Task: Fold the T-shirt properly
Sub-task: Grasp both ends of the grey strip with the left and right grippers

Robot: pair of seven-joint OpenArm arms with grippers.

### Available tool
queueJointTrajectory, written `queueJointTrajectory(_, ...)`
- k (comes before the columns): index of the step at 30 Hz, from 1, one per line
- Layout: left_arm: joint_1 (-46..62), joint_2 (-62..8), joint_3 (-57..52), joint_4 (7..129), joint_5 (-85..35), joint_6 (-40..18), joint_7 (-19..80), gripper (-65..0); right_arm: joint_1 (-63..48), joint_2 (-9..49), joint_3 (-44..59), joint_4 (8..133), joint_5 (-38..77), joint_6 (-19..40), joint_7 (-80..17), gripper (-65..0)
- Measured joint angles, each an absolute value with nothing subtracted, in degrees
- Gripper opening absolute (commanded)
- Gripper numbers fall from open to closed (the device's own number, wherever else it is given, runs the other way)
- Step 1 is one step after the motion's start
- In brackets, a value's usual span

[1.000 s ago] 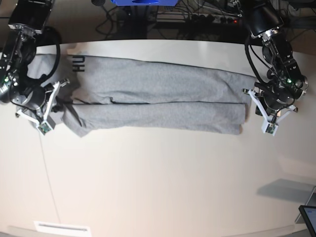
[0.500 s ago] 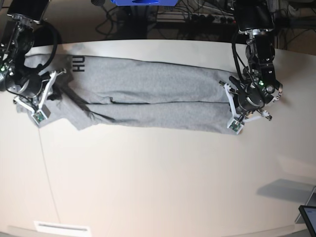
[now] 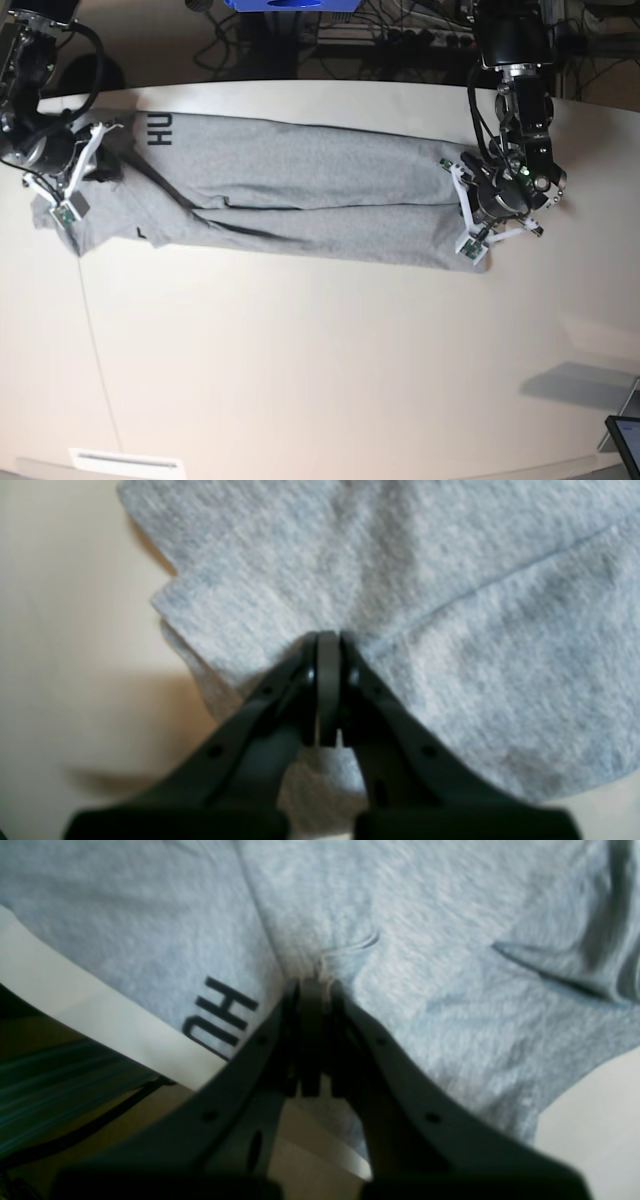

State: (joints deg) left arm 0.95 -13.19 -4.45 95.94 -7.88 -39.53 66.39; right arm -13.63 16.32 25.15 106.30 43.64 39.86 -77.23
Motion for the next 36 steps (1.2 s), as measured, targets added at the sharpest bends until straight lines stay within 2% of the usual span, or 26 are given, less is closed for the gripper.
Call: queueJointTrajectory(36,4.0,-13.2,-4.5,100.0,-7.5,-39.5,67.1,-65.0,-21.8,17.3,25.1,106.3,44.5,39.9,-76.8,-65.0)
